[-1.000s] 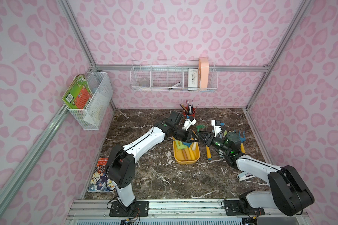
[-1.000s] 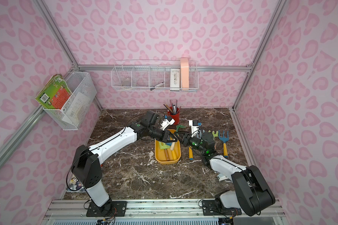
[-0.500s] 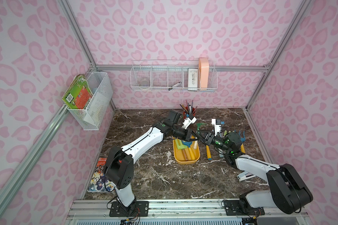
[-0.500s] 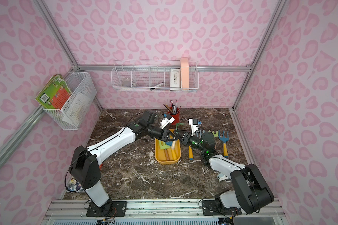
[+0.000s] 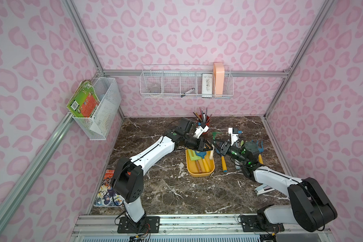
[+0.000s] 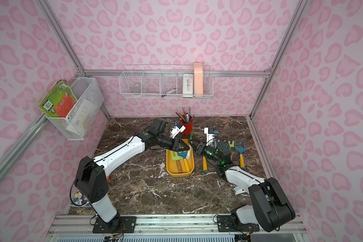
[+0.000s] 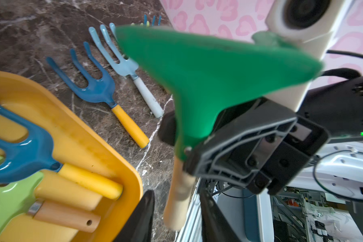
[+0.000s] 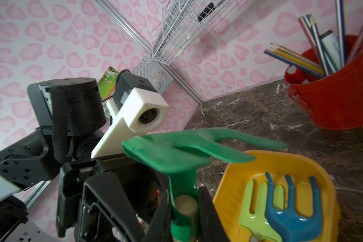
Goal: Take the hand rake out of the storage box
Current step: Pick up the rake from the storage box, then move the storage box to the center of the board.
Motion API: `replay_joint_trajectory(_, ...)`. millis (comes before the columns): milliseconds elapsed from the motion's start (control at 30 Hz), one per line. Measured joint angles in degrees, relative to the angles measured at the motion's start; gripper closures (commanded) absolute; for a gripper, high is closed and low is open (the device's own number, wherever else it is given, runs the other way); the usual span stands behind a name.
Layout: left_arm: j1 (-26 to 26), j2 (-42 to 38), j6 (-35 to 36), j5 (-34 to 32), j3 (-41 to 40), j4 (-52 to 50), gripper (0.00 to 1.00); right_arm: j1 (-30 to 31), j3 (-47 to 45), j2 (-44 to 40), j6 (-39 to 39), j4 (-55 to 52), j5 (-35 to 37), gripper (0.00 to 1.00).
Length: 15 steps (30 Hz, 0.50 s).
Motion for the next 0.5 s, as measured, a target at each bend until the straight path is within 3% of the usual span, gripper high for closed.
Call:
replay_joint_trajectory(167,-0.2,0.8,1.5,-8.7,1.0,-6.1,0.53,-0.2,4.2,-0.6,-3.7,-11.4,7.0,0.91)
replay_joint_trajectory(267,-0.1,2.8,2.1,-17.8,1.7,-10.8,0.54,-0.3,7.4,-0.1,-6.8,-20.1,12.4,0.91)
replay_joint_trajectory(300,0.0,3.8,2.0,-15.7,1.8,-12.6,0.54,-0.3,8.2,0.0,-7.9,-23.0,14.0,0.91)
replay_joint_trajectory(333,0.0,4.8,2.0,-24.4,1.8,-14.2,0.55,-0.3,8.6,0.2,-9.0,-25.8,15.5,0.91)
replay_joint_trajectory(500,0.0,7.4,0.7,-36.2,-0.1,-18.8,0.56,-0.3,10.6,2.1,-13.4,-36.8,22.0,0.90)
